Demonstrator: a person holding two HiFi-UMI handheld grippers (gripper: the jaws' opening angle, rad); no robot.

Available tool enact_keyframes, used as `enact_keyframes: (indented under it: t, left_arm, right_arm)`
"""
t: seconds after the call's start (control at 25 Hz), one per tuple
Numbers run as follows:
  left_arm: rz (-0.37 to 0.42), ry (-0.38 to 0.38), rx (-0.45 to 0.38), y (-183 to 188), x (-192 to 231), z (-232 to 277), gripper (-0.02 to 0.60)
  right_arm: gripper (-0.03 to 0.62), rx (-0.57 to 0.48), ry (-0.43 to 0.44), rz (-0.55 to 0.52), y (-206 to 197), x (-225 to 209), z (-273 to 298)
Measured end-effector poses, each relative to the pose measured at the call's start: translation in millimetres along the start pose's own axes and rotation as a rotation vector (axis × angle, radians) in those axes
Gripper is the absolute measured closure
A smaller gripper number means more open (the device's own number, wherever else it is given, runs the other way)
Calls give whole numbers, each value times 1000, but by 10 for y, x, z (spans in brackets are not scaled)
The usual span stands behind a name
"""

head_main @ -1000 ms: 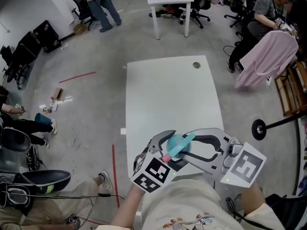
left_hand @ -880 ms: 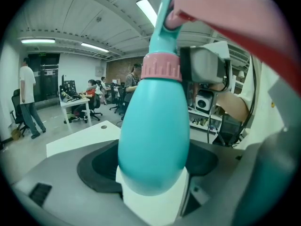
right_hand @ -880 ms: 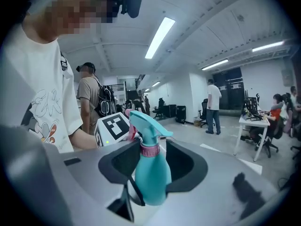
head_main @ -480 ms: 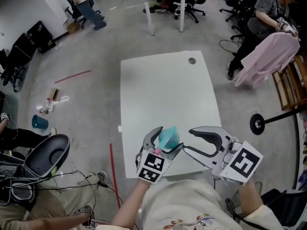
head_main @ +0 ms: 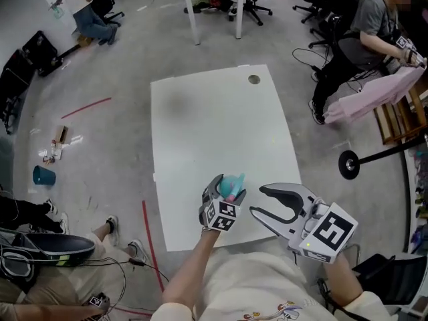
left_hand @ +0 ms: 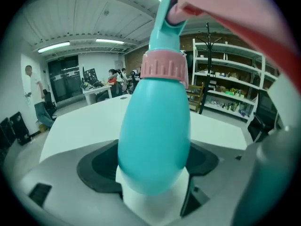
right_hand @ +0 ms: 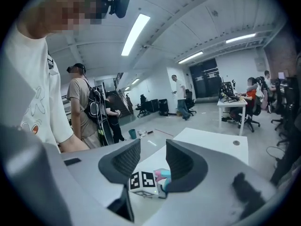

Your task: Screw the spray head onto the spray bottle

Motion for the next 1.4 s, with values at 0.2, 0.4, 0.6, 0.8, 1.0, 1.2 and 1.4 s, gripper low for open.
enact_keyframes:
  t: [0.2, 0.4, 0.6, 0.8, 1.0, 1.2, 1.4]
  left_arm:
    - [-30, -8, -66, -113, 89, 152, 176]
    - [-47, -14, -95, -259, 173, 247, 176]
    - [-28, -27, -74, -323, 128, 275, 176]
    - [-40, -36, -60, -494, 130, 202, 161]
    - [-75, -32, -41, -567, 72, 43, 153]
    - [-143, -2, -90, -327, -134, -424, 153]
    - [-205, 75, -107, -20, -304, -1107, 174]
  right_arm:
    - [439, 35, -6, 44, -181, 5, 7]
    - [439, 32, -7, 55, -220, -26, 31]
    - [439, 21, -1, 64, -180, 16, 42]
    - [439, 9, 5, 56, -119, 80, 64]
    - [439, 8, 8, 67, -119, 88, 17]
    - [439, -2, -26, 84, -226, 34, 41]
    - [439, -83, -76, 112, -241, 37, 149]
Point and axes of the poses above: the fingertips, and each gripper's own axes: z forward along the fingers, x to its left, y out of its top, the point moved 6 cm from there along -z, backward along the fingers, and after that the axes turned 11 degrees about -y, right-handed, at the moved point
